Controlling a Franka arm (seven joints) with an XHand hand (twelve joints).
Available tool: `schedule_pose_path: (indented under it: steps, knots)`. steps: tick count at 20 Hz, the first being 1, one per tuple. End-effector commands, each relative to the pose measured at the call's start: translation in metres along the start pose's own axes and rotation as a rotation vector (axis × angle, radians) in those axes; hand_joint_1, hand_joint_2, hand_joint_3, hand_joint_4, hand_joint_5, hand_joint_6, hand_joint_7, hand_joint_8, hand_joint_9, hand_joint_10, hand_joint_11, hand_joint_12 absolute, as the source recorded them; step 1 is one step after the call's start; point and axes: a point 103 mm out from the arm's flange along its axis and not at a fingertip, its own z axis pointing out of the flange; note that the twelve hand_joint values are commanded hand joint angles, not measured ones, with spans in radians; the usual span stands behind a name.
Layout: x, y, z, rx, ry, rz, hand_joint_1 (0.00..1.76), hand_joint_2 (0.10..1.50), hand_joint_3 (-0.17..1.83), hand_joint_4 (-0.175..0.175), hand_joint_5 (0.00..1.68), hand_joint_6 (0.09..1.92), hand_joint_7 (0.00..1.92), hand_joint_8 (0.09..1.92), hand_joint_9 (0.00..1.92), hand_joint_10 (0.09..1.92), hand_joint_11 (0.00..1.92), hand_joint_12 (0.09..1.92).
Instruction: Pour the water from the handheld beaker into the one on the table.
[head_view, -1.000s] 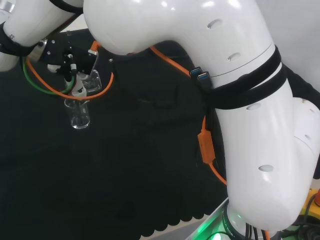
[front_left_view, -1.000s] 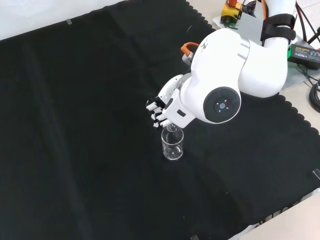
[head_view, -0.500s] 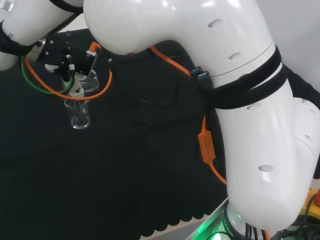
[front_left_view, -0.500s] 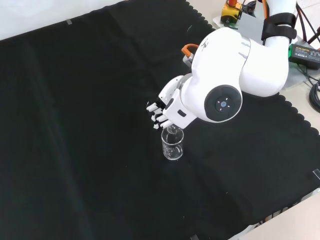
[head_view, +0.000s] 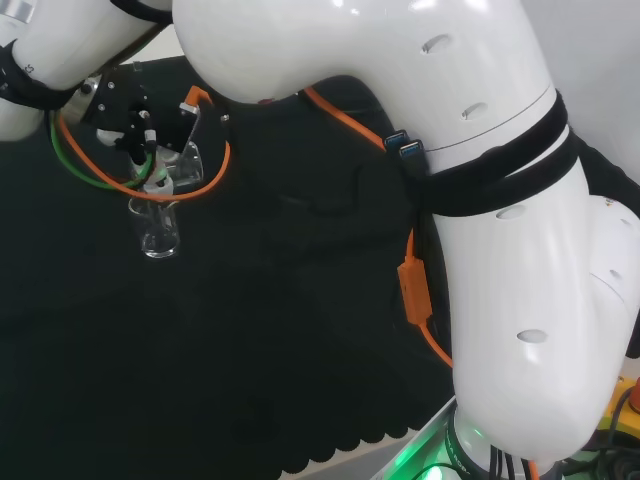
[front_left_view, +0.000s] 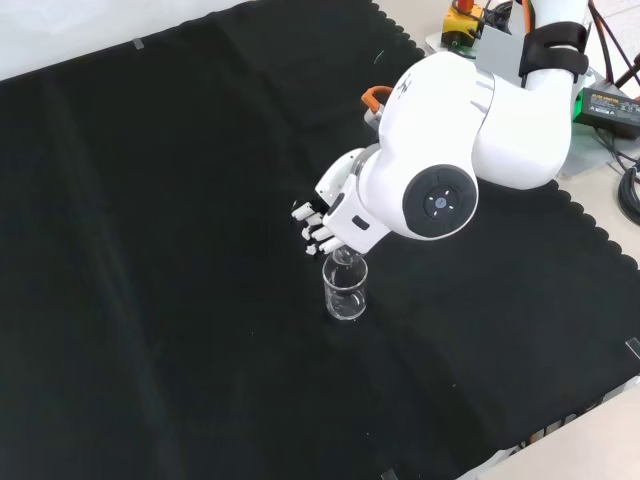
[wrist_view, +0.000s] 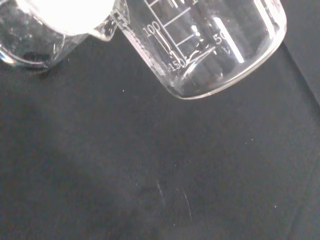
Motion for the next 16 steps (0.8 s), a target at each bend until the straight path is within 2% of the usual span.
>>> schedule_pose_path:
  steps: [1,9,13,16]
  knots:
    - [0.002,0.002,-0.005,-0.002,0.007,0.0,1.25,1.19,-0.17,-0.124,0.86,1.15,1.12,0.99,1.13,1.1,0.96,0.91]
    - [-0.001,0.001,-0.003,-0.038,0.081,0.008,1.25,1.19,-0.17,-0.123,0.86,1.15,1.12,0.99,1.13,1.1,0.96,0.91]
    - [-0.003,-0.002,-0.001,-0.08,0.107,0.01,1.25,1.19,-0.17,-0.123,0.86,1.15,1.12,0.99,1.13,1.1,0.95,0.91]
    - [-0.009,-0.003,0.003,-0.103,0.167,0.015,1.25,1.19,-0.17,-0.123,0.86,1.15,1.12,1.0,1.13,1.1,0.96,0.91]
